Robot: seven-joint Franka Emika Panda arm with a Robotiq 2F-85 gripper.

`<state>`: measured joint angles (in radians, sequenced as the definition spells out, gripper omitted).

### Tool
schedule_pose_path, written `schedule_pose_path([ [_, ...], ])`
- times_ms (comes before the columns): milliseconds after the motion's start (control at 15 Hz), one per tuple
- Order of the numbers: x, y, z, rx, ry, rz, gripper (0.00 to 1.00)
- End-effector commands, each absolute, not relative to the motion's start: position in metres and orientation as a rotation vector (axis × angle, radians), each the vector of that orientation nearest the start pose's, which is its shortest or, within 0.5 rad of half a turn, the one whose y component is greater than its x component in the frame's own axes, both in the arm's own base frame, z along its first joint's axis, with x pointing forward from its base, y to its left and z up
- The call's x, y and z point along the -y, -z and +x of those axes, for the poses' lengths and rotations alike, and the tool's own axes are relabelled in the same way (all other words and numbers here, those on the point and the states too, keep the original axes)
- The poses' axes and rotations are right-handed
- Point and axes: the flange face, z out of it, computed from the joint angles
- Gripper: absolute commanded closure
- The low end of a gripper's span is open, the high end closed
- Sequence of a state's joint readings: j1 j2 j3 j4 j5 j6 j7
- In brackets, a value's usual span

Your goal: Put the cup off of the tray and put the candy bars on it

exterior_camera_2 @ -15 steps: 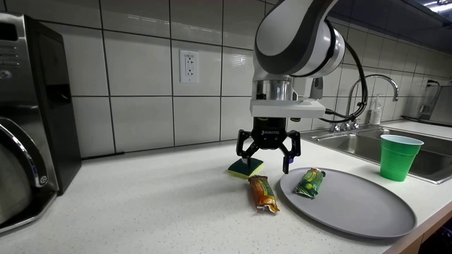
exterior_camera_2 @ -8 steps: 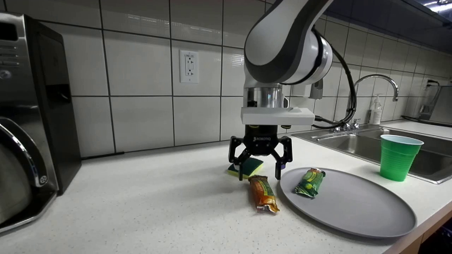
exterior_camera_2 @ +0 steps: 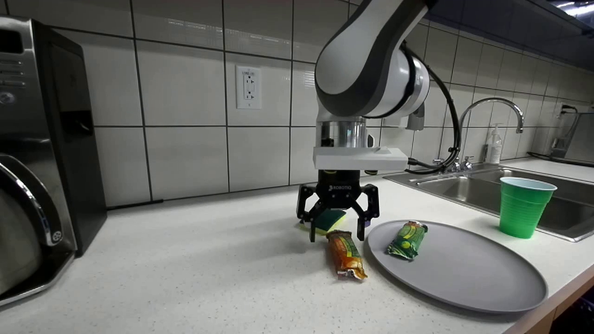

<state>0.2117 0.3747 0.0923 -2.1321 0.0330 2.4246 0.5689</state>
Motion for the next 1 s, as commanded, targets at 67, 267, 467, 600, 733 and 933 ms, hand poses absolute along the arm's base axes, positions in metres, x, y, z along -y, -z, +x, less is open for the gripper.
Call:
schedule_pose_path([
  [67, -0.174, -0.225, 0.548, -0.412, -0.179, -3.056, 0.0],
  [267, -0.174, -0.223, 0.551, -0.399, -0.185, -3.045, 0.0],
  [467, -0.175, -0.221, 0.553, -0.397, -0.194, -3.037, 0.0],
  [600, -0.174, -0.22, 0.554, -0.395, -0.201, -3.034, 0.0],
  [733, -0.175, -0.219, 0.555, -0.395, -0.205, -3.032, 0.0],
  [933, -0.174, -0.216, 0.557, -0.403, -0.216, -3.021, 0.26],
])
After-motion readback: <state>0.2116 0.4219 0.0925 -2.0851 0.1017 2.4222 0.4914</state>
